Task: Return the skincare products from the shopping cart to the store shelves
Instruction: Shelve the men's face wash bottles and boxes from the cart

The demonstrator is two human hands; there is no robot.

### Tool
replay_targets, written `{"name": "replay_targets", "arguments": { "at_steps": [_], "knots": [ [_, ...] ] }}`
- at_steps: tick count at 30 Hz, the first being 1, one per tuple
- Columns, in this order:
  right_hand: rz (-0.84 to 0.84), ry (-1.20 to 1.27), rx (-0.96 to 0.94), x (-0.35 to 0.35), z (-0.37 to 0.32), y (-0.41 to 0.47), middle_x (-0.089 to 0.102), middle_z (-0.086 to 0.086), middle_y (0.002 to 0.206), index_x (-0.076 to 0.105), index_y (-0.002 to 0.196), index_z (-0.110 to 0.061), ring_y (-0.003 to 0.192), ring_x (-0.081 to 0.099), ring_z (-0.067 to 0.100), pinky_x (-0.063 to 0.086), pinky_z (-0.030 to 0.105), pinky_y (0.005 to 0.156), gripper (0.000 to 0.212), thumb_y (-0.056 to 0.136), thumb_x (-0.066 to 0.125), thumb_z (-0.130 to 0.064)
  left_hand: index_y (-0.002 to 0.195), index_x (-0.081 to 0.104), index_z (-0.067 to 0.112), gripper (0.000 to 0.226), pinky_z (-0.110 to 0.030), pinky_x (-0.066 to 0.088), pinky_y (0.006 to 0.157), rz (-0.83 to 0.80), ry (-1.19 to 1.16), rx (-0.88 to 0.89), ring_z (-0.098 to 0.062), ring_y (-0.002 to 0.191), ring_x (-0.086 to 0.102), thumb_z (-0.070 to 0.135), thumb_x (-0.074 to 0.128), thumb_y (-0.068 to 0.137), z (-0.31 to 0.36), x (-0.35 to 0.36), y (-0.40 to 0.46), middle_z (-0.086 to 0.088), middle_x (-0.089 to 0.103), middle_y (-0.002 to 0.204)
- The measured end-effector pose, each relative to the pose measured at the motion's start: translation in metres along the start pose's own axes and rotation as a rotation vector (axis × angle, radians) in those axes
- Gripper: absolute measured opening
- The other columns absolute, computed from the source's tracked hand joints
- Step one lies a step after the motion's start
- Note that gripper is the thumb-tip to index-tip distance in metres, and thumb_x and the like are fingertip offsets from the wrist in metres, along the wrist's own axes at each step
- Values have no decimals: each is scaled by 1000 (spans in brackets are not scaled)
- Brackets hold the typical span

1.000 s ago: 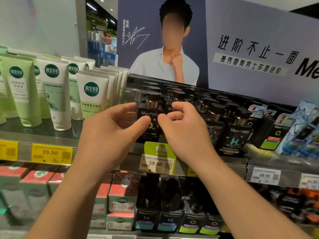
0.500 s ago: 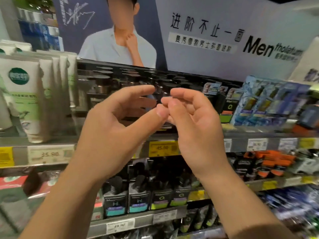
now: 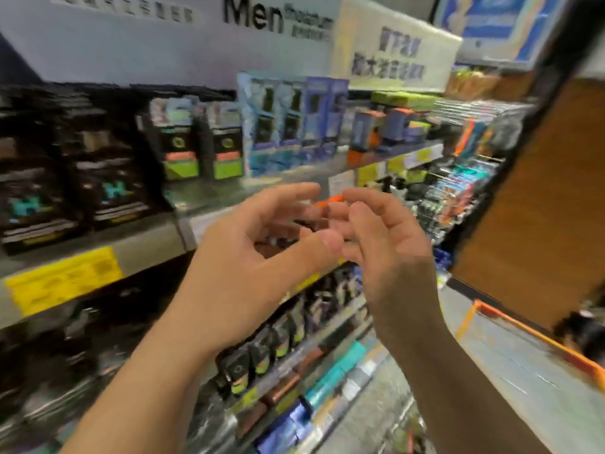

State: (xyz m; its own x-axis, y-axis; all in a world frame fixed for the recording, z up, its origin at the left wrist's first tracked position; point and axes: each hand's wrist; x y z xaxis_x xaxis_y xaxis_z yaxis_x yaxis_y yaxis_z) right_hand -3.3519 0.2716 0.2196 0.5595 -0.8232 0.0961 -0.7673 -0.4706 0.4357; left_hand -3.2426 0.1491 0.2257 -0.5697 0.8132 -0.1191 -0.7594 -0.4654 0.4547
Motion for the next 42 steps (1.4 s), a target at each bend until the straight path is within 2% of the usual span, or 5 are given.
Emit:
{"name": "replay_targets", "arguments": {
  "at_steps": [5, 13, 19, 35, 42],
  "knots": [
    [202, -95, 59, -84, 7, -24, 78, 2, 104, 71, 115, -20, 101, 75, 24, 61, 43, 82, 23, 97, 62, -30, 119, 69, 47, 55, -50, 57, 94, -233, -58, -93, -12, 104, 70, 63, 76, 67, -25, 79, 12, 13, 74, 115],
    [507, -165, 172, -201, 25, -76, 78, 3, 106, 74, 113, -23, 101, 75, 26, 60, 46, 84, 19, 106, 56, -23, 118, 69, 44, 57, -28, 59, 82, -505, -120, -180, -7, 102, 70, 66, 72, 65, -49, 196, 4, 17, 74, 113],
    [697, -172, 320, -286, 54, -120, 78, 5, 107, 74, 110, -25, 101, 75, 25, 58, 41, 80, 22, 106, 54, -18, 116, 69, 48, 60, -42, 57, 90, -644, -82, -312, -9, 104, 69, 71, 71, 61, -83, 287, -8, 17, 74, 112],
    [908, -121, 781, -462, 191, -197, 76, 5, 110, 70, 115, -28, 98, 75, 22, 59, 39, 80, 16, 105, 57, -31, 111, 72, 47, 64, -43, 57, 96, -785, 131, -724, -5, 103, 69, 78, 66, 56, -188, 449, -52, 20, 73, 109],
    [902, -202, 1059, -481, 284, -235, 74, 2, 105, 67, 105, -31, 88, 73, 20, 57, 42, 78, 12, 97, 64, -40, 104, 73, 48, 27, -45, 56, 97, -792, 205, -865, -5, 97, 70, 64, 66, 83, -233, 481, -58, 21, 73, 107]
  ]
}}
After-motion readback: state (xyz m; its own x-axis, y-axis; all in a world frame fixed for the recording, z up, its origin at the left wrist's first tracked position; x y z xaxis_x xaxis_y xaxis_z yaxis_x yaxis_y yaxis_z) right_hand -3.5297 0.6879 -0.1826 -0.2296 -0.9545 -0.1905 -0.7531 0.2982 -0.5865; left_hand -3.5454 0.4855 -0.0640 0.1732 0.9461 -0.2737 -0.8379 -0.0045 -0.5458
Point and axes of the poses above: each hand's wrist, its own y-axis towards the middle knuckle, its own x-axis out of the palm, z = x × y
